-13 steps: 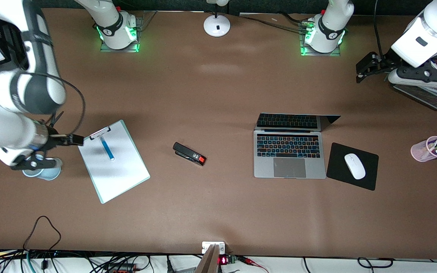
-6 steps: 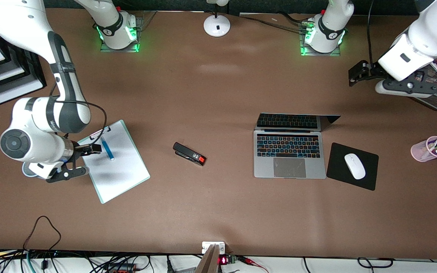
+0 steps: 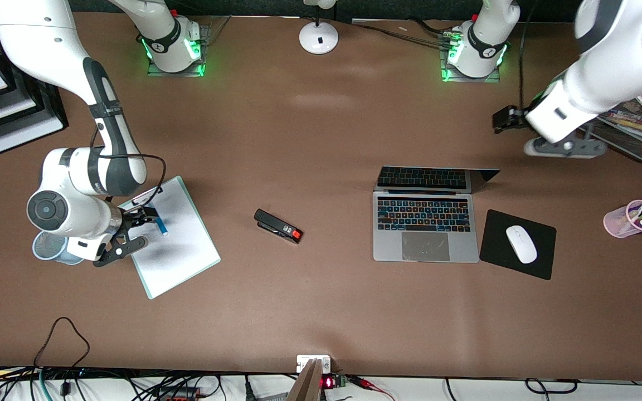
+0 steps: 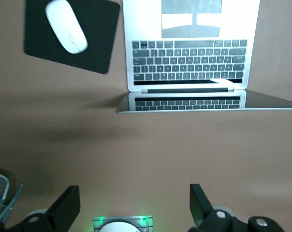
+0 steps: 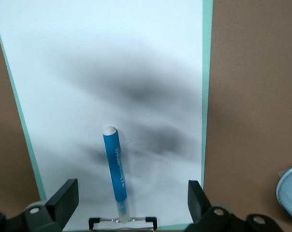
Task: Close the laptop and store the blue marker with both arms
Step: 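Move the right gripper over the blue marker on the clipboard, then grasp the blue marker with the right gripper while the left gripper reaches the laptop lid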
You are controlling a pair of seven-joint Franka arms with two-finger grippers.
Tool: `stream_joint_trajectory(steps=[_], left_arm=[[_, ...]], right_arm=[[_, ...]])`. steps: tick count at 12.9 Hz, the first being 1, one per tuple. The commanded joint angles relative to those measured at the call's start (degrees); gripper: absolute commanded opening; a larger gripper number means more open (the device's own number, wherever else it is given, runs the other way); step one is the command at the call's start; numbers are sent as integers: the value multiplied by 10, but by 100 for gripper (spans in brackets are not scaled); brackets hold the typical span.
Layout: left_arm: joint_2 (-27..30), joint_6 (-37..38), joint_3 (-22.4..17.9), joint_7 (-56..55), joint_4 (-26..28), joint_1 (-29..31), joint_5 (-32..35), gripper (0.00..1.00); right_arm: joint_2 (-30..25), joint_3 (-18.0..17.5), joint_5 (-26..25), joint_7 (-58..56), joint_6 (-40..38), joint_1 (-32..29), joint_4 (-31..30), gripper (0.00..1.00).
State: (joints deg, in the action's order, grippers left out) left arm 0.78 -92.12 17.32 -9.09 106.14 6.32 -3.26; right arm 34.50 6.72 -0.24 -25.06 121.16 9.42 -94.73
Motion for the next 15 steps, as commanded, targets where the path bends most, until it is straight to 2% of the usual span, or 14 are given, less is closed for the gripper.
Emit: stream_joint_trajectory(steps=[1, 5, 9, 15], left_arm=[[-36, -21, 10, -16, 0, -6, -4, 100], [-78, -39, 33, -57, 8, -10, -3, 100], [-99, -53, 41, -171, 11, -40, 1, 100], [-112, -61, 46, -186, 36, -68, 42, 100]], right_arm=[[5, -2, 8, -16, 21, 8, -5, 100], [28, -7, 8, -15, 49, 14, -4, 100], [44, -9, 14, -15, 56, 14, -5, 99], [50, -9, 14, -7, 56, 15, -5, 77]])
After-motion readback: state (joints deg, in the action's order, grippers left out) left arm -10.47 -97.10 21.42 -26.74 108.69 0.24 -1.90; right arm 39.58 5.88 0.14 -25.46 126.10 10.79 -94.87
